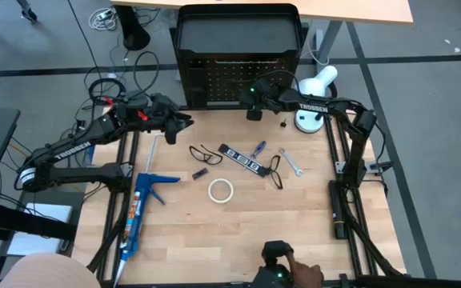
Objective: Hang tools onto peg board
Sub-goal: Unhang the wrench from the peg board
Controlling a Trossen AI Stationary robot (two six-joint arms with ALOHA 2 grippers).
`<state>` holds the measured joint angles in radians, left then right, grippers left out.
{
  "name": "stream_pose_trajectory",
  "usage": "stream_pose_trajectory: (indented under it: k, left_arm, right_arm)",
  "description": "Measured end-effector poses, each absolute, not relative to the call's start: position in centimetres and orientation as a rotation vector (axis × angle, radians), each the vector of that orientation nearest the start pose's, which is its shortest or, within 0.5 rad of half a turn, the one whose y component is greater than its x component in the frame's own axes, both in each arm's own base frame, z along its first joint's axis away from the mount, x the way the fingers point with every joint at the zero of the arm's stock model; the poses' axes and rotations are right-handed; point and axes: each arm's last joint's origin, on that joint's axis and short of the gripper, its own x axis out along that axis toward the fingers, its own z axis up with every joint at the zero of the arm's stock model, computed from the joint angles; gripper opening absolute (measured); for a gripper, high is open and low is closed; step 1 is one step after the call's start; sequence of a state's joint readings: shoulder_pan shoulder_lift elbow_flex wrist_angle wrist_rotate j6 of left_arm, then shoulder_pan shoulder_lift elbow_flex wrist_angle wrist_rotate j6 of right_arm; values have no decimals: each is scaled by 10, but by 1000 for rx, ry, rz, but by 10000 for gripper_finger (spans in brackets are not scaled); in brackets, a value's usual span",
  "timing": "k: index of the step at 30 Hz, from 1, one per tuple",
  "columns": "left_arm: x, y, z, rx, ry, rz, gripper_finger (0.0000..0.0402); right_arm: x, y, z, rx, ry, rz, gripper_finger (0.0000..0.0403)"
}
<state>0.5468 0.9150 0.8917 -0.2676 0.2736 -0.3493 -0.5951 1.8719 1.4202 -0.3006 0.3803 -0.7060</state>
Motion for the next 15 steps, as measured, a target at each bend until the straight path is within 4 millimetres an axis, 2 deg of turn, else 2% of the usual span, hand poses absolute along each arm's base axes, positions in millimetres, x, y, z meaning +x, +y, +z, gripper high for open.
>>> stream_pose_trajectory:
  k: [11, 15]
  left_arm:
    - [172, 96, 340, -460, 219, 307, 156]
    - [172, 95, 340, -460, 220, 308, 156]
  right_arm:
    - [336, -243, 234, -564, 1105, -613, 197]
    - [332, -241, 232, -612, 1189, -588, 188]
